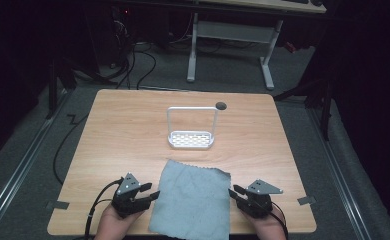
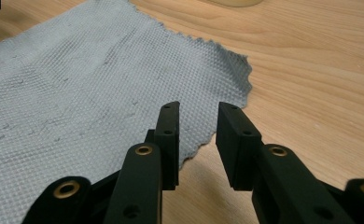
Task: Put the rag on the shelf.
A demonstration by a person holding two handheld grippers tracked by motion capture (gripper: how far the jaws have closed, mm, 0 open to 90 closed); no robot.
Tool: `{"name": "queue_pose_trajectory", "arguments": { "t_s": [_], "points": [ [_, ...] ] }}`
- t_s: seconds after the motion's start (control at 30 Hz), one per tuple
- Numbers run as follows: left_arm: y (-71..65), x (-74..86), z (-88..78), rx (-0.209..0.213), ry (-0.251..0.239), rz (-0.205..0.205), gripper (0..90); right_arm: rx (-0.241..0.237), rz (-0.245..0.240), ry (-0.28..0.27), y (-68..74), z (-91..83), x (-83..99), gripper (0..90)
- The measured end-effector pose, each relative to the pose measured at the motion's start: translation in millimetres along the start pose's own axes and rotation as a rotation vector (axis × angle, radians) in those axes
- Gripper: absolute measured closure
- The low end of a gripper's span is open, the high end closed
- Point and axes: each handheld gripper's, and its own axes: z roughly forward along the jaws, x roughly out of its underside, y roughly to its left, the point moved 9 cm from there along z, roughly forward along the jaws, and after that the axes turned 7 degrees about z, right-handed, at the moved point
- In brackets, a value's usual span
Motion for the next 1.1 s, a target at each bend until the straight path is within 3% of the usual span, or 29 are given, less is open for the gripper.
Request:
{"name": "queue_pose_trajectory", "arguments": {
  "t_s": [0.1,0.23,0.33,0.43,0.57,0.73,0.8,0.83,0.9,1.03,1.1],
  "points": [
    [12.3,-3.7,1.9,-0.020,-0.008,-0.031,48.4,-0.015,-0.010,0.019,6.6,1.8,2.3,72.7],
    [26.8,-11.6,8.0,-0.044,-0.011,-0.060,46.3,-0.063,-0.056,0.061,26.5,6.7,6.8,76.4],
    [36.6,-17.3,16.1,-0.062,0.002,-0.057,49.1,-0.078,-0.083,0.101,34.3,9.7,13.2,77.5],
    [44.1,-26.4,30.3,-0.065,0.012,-0.062,52.4,-0.070,-0.076,0.142,34.6,11.1,18.9,79.3],
    [45.2,-34.8,58.0,-0.046,0.045,-0.071,53.8,-0.034,-0.100,0.140,29.5,12.4,18.0,82.0],
    [45.5,-40.5,84.5,-0.069,0.077,-0.074,58.5,-0.006,-0.113,0.129,23.9,15.1,15.4,82.9],
    [44.6,-42.5,87.8,-0.056,0.064,-0.115,63.5,0.000,-0.113,0.124,21.0,16.5,14.0,83.3],
    [43.2,-42.3,88.2,-0.053,0.065,-0.114,70.8,-0.001,-0.115,0.118,19.5,17.6,13.1,83.3],
    [40.7,-41.1,87.4,-0.062,0.077,-0.095,73.4,-0.003,-0.116,0.117,19.1,17.8,12.9,83.4],
    [34.0,-36.0,81.6,-0.053,0.104,-0.081,88.1,-0.004,-0.122,0.112,18.5,18.1,12.8,83.4],
    [32.0,-33.3,77.2,-0.059,0.093,-0.079,88.3,-0.003,-0.125,0.108,18.8,18.2,12.8,83.4]
  ]
}}
